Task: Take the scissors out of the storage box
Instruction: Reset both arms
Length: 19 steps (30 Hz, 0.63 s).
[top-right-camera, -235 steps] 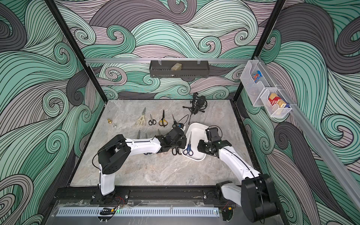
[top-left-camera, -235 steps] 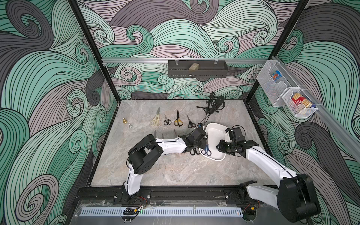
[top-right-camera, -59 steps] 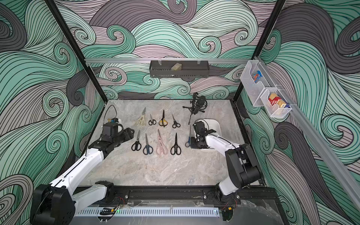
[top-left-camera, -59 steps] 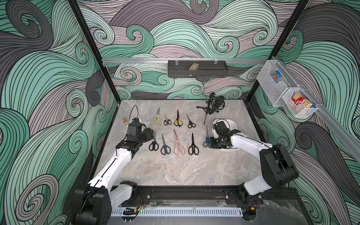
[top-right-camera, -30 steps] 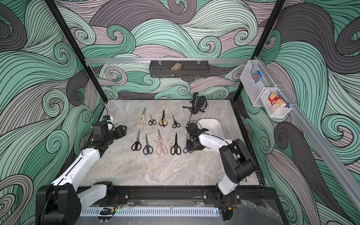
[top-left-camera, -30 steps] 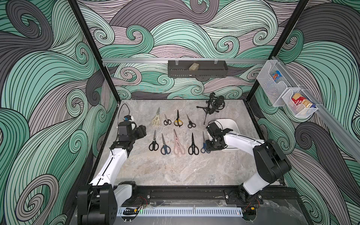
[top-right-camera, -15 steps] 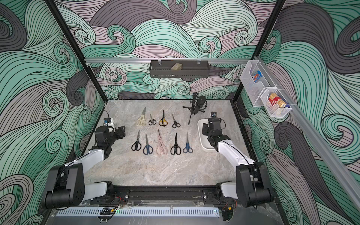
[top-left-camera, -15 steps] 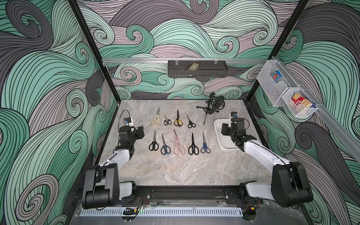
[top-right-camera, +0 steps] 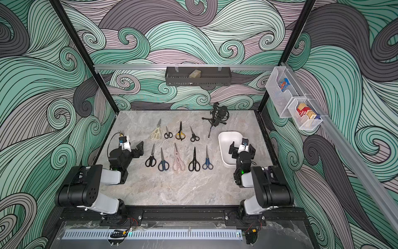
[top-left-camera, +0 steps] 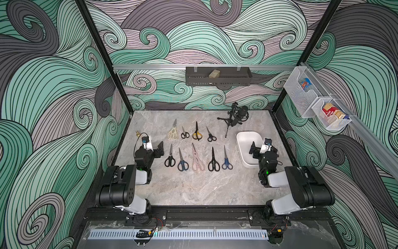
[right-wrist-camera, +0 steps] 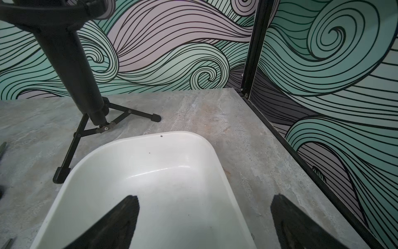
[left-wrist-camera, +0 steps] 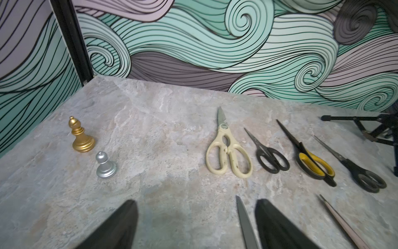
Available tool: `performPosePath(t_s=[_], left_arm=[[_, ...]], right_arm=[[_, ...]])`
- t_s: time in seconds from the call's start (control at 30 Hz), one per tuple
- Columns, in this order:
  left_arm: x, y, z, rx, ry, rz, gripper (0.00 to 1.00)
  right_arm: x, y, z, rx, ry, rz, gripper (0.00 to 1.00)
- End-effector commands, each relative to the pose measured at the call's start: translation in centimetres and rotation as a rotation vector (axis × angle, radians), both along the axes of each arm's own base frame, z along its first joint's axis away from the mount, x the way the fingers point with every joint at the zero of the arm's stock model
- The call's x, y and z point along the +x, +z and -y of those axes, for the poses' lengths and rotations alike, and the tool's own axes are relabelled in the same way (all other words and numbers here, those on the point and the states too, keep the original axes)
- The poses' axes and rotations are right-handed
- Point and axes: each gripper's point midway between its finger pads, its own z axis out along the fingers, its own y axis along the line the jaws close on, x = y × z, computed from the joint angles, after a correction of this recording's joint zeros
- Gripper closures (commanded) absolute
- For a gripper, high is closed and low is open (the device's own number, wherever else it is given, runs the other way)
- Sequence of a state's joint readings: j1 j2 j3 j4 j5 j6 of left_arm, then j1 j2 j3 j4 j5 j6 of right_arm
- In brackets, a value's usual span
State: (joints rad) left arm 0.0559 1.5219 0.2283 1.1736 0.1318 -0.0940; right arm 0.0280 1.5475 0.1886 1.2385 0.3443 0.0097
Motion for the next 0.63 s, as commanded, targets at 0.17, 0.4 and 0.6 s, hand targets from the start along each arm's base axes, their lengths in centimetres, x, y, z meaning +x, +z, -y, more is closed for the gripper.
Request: performPosePath(t_s=[0.17, 0.4, 0.6], left_arm=[[0.44, 2.00, -0.15, 0.041, 0.031, 0.096, 0.02], [0.24, 2.33, -0.02, 0.052, 0.038, 0.133, 0.01], [0.43, 2.33, 0.24, 0.078, 0.048, 0.135, 0.01]], right_arm=[[0.57, 3.82, -0.25, -0.004, 0.030, 0.166, 0.00], [1.02, 3.55, -0.44, 0.000, 0.047, 0.151, 0.00], [1.07, 3.50, -0.46, 0.017, 0.081, 0.145, 0.00]])
